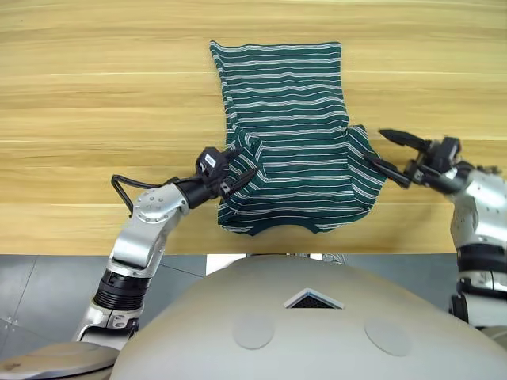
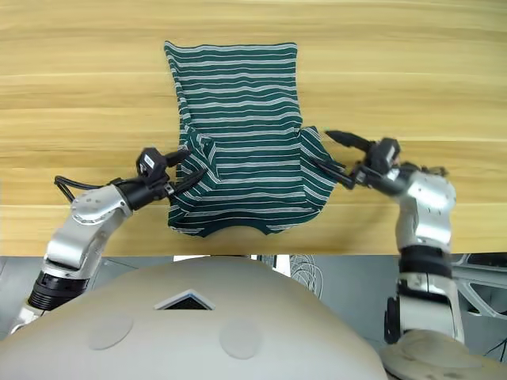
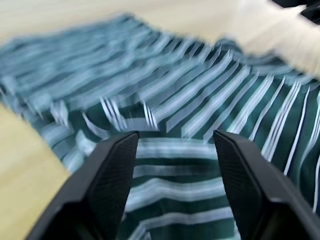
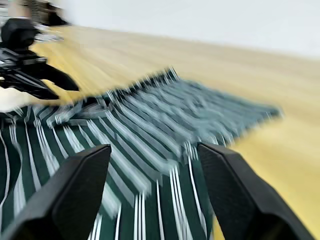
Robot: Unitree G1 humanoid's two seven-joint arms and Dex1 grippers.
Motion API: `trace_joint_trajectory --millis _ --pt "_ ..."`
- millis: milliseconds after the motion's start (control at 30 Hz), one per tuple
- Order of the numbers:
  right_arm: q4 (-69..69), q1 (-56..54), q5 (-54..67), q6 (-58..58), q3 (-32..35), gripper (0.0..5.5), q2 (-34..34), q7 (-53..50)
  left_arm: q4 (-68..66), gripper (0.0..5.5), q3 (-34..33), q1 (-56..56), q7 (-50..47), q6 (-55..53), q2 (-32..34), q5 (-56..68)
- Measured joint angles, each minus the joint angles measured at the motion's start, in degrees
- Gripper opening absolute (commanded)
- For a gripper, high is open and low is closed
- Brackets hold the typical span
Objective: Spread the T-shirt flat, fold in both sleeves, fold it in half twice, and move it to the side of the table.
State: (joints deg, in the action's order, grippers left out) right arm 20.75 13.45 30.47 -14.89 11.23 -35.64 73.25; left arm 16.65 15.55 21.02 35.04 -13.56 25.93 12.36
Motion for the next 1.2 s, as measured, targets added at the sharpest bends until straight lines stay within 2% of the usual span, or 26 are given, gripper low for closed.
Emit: trace_joint_trajectory --millis 267,500,633,800,1167,1200 --pt "9.32 -1.56 -3.61 4.71 1.29 3.2 -1.14 -2.58 -8.13 2.66 1.11 0.76 -0.12 8.57 -2.1 -3.54" --pt "11.73 -5.11 -6.26 13.41 -1.97 3.2 -0.96 -5.05 -8.75 2.66 -0.13 2.18 -0.18 10.57 -2.15 -3.54" --pt "11.14 -8.73 -8.39 16.52 -5.09 3.91 -0.93 -5.26 -8.53 2.71 -0.97 4.3 -0.92 11.91 -2.62 -3.56" --pt "9.18 -8.94 -8.42 18.27 -5.84 4.73 -0.84 -5.94 -8.52 2.71 -1.14 4.63 -1.1 12.23 -2.78 -3.88" --pt "9.89 -9.08 -10.49 14.03 -7.48 4.79 -1.53 -6.39 -8.45 2.71 -1.26 4.92 -1.26 12.25 -3.07 -4.01" --pt "10.12 -8.97 -10.58 13.48 -7.53 4.99 -1.73 -6.27 -8.42 2.71 -1.28 4.97 -1.29 12.27 -3.07 -4.01"
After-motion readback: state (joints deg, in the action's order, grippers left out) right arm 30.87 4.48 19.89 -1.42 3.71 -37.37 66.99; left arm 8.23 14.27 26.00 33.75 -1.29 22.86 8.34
